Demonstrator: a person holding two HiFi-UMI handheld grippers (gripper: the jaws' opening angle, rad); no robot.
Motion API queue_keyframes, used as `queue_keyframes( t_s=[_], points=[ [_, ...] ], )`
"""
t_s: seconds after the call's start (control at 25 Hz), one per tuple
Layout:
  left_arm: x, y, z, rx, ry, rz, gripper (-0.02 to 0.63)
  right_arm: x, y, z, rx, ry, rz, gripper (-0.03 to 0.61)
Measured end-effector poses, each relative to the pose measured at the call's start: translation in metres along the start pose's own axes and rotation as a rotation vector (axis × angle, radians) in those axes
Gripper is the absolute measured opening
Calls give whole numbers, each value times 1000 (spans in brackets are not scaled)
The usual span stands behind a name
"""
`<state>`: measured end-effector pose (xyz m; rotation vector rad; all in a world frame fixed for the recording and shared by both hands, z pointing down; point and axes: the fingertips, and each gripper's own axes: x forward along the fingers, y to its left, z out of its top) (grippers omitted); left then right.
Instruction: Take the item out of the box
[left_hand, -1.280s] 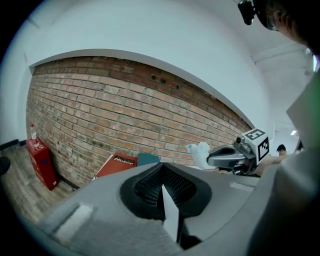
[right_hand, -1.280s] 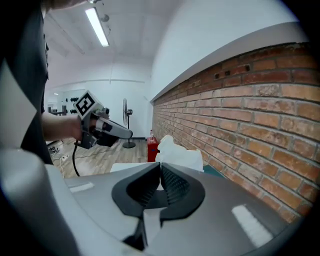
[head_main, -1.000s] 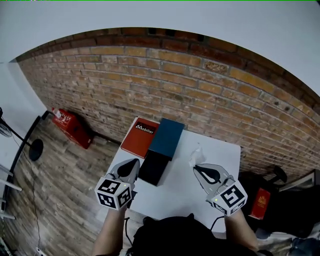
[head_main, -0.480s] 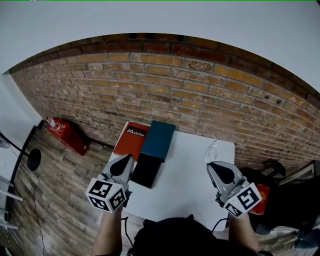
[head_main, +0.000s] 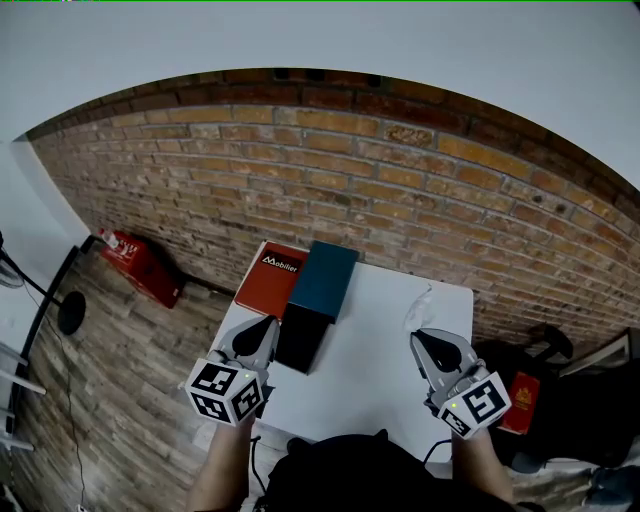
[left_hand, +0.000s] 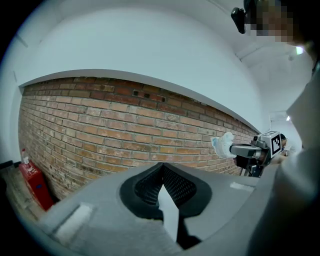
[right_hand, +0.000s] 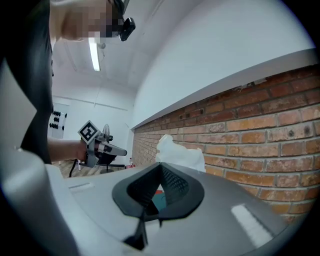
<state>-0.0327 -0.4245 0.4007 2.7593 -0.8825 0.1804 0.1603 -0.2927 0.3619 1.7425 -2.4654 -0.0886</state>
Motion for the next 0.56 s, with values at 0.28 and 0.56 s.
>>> queue_keyframes(
  t_s=[0.28, 0.56],
  points=[
    [-4, -4, -24, -30, 33, 6, 5, 8, 16, -7, 3, 14, 41, 2],
    [-9, -2, -22, -22, 29, 12, 5, 12, 26, -9, 4, 19, 67, 2]
  ],
)
